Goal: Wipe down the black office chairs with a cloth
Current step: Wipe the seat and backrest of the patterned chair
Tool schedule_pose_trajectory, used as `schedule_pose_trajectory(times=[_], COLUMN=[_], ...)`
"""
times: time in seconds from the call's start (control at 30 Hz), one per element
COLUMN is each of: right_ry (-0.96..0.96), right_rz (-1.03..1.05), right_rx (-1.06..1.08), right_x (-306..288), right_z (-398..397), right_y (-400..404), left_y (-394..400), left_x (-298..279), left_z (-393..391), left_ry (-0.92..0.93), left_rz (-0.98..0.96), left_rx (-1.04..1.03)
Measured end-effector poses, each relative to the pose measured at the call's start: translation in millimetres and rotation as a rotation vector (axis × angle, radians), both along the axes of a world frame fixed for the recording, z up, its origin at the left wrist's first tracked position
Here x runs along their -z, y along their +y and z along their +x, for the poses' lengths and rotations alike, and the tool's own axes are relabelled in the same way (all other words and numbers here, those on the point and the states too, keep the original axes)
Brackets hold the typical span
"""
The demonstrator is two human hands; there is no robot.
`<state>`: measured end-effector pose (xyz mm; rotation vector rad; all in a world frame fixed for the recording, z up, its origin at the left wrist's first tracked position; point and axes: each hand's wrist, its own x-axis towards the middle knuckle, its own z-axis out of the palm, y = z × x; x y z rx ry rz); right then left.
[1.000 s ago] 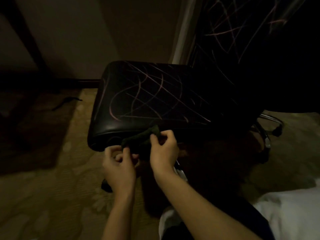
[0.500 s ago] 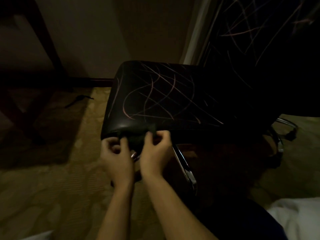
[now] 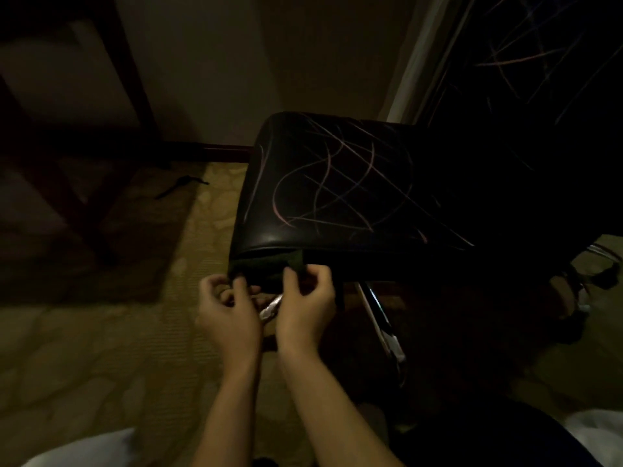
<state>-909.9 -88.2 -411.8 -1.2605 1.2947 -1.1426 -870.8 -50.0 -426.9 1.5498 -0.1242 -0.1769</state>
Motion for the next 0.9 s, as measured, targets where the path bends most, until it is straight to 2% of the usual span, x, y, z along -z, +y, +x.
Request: schedule_pose_trajectory(times=[0.1, 0.17, 0.27, 0.43, 0.73, 0.9], right_ry=[-0.011, -0.014, -0.01, -0.037, -0.148, -0.126], right_rz=[0.081, 0.078, 0.039, 0.059, 0.253, 0.31], right_rx=[-0.144, -0.13, -0.018, 0.203, 0.431, 0.496], right_x=[-3, -3, -4, -6, -32, -50], right_z=[26, 31, 15, -47, -128, -166], right_y=[22, 25, 14, -32, -102, -144], left_y=[20, 21, 4, -42, -98, -121], left_x=[1, 0, -1, 5, -13, -33], left_z=[32, 39, 19, -60, -144, -174], left_ry=[0.014, 0.009, -0.014, 0.014, 0.136, 0.195], left_rz=[0.02, 0.025, 0.009, -0.025, -0.068, -0.092], left_rx=[-0.04, -0.028, -0.004, 0.067, 0.372, 0.544])
